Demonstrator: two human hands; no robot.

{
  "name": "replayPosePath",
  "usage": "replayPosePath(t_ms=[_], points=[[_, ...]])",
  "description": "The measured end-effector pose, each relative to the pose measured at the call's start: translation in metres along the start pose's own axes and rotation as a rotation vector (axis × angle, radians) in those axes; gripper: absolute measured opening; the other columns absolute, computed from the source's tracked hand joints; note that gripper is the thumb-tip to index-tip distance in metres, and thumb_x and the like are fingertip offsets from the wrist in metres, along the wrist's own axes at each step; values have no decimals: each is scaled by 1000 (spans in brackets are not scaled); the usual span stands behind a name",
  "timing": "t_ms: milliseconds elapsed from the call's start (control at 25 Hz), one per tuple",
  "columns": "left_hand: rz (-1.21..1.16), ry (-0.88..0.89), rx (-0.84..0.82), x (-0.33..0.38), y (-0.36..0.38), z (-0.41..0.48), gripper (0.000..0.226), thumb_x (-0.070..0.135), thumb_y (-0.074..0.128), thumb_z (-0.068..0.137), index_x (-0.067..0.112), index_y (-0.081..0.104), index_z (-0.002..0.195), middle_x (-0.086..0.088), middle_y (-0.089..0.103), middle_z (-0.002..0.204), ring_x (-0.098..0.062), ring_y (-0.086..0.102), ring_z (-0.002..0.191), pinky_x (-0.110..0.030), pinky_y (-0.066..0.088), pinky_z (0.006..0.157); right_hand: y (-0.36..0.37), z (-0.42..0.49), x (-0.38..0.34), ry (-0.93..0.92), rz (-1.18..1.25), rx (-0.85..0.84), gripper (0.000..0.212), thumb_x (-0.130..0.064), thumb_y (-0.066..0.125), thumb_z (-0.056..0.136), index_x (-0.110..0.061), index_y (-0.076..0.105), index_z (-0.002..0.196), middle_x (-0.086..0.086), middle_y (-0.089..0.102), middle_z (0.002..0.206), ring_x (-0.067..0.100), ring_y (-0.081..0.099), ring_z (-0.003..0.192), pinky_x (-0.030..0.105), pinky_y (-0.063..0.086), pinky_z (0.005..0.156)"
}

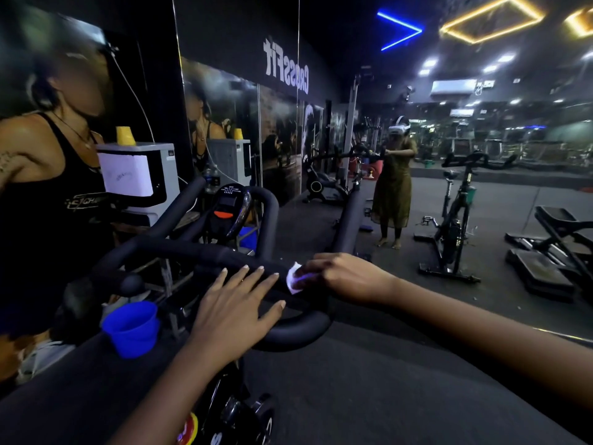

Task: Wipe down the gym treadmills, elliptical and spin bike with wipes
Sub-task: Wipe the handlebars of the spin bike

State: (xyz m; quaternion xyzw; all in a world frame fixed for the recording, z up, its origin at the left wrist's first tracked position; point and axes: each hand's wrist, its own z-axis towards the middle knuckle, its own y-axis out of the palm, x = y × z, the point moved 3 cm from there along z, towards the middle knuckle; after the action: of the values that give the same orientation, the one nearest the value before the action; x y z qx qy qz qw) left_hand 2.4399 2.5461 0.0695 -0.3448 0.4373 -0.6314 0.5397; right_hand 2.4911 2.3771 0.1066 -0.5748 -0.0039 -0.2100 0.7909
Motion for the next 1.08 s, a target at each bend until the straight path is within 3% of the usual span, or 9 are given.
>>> replayPosePath(t_ms=[120,240,360,440,640,760,960,1080], points=[[4,26,23,1,0,-1,97,63,-17,59,42,19,147,12,17,157,-10,10,146,-33,4,117,-6,-30,-1,51,-36,-58,35,-13,40,88,-12,70,106,4,69,105,21,63,86,24,44,78],[-24,46,9,2,0,-1,96,65,-15,61,42,26,145,12,19,156,-10,12,145,-35,6,117,-14,-56,-5,168,42,46,35,-12,43,86,-12,71,106,5,70,106,13,63,94,20,44,82],[-9,80,5,4,0,-1,95,67,-13,63,41,25,146,13,18,157,-10,11,145,-35,6,117,-19,-59,23,538,52,223,34,1,51,83,-14,71,106,6,69,108,16,64,100,21,42,83],[-11,89,8,6,1,-2,95,67,-14,62,42,24,146,13,17,157,-9,11,145,-33,6,117,-11,-53,36,785,-17,247,39,4,52,84,-16,68,113,7,66,115,24,62,105,25,40,83],[-49,92,26,6,1,-2,94,67,-11,64,41,29,145,12,21,156,-10,15,145,-32,9,116,19,-47,-11,1029,242,339,35,0,47,90,-11,62,120,15,57,115,31,52,106,29,33,78],[-48,90,42,6,2,-2,93,67,-10,64,41,30,144,12,23,155,-11,17,144,-32,11,116,20,-50,-51,1046,311,473,38,6,51,84,-10,65,115,13,56,98,31,56,92,20,29,68],[-35,85,42,7,2,-2,94,67,-8,64,38,33,144,10,26,154,-12,20,144,-33,13,115,17,-41,-86,980,144,416,30,-6,59,75,-18,72,99,-1,55,74,17,60,65,15,30,54],[-62,100,77,6,3,-1,90,66,-3,69,34,36,143,8,32,152,-14,23,143,-33,14,115,17,-41,-96,882,209,437,37,-2,62,66,-21,74,96,-3,59,73,10,59,63,9,33,55]])
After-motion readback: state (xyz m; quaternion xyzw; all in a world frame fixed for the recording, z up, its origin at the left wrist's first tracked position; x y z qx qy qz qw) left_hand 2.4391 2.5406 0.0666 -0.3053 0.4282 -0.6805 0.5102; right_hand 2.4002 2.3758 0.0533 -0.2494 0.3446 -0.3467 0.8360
